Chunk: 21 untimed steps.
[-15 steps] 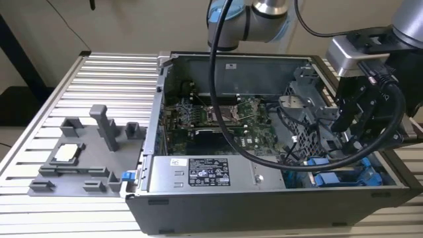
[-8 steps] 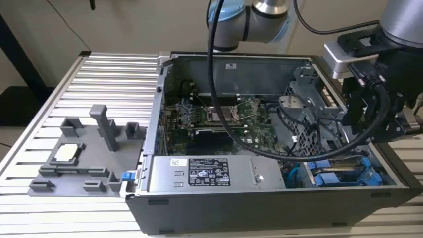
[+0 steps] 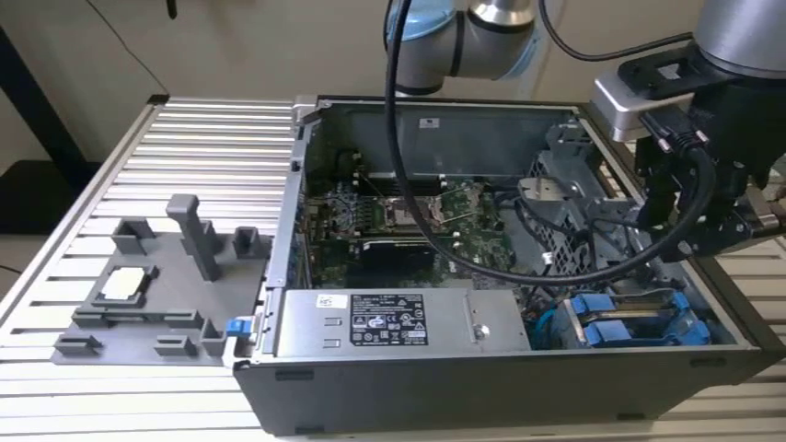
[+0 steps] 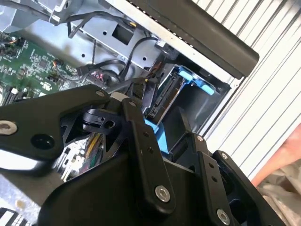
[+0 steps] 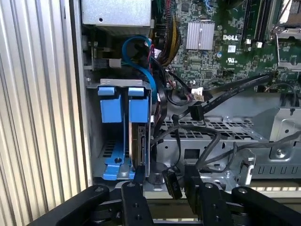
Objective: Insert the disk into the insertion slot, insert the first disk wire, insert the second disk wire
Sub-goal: 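Insert the first disk wire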
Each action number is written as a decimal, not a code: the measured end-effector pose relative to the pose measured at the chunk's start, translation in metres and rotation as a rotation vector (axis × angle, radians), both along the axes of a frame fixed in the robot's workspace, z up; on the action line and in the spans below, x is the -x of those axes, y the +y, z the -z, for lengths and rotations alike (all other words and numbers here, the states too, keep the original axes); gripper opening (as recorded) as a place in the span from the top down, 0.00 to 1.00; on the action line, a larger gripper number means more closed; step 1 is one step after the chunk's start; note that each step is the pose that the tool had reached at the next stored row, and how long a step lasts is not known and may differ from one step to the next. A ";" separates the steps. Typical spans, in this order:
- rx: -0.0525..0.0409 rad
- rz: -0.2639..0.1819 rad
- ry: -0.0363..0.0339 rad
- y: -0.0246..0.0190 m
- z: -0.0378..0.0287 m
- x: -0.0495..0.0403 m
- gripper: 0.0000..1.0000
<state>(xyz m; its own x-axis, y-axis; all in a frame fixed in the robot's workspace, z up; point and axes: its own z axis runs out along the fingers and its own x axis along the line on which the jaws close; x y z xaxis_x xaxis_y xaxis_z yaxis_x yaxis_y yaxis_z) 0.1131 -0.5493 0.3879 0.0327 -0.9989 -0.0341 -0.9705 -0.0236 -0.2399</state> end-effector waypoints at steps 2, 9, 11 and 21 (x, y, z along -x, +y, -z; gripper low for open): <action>0.0233 -0.010 -0.0038 0.0004 0.0000 0.0002 0.53; 0.0472 -0.057 -0.0271 0.0083 0.0001 0.0002 0.53; 0.0515 -0.072 -0.0294 0.0103 0.0003 0.0003 0.53; 0.0808 -0.104 -0.0361 0.0114 0.0026 0.0008 0.53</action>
<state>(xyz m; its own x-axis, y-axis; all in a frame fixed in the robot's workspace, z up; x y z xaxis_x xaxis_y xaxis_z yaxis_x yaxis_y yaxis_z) 0.1123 -0.5379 0.3853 0.1359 -0.9895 0.0494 -0.9526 -0.1442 -0.2679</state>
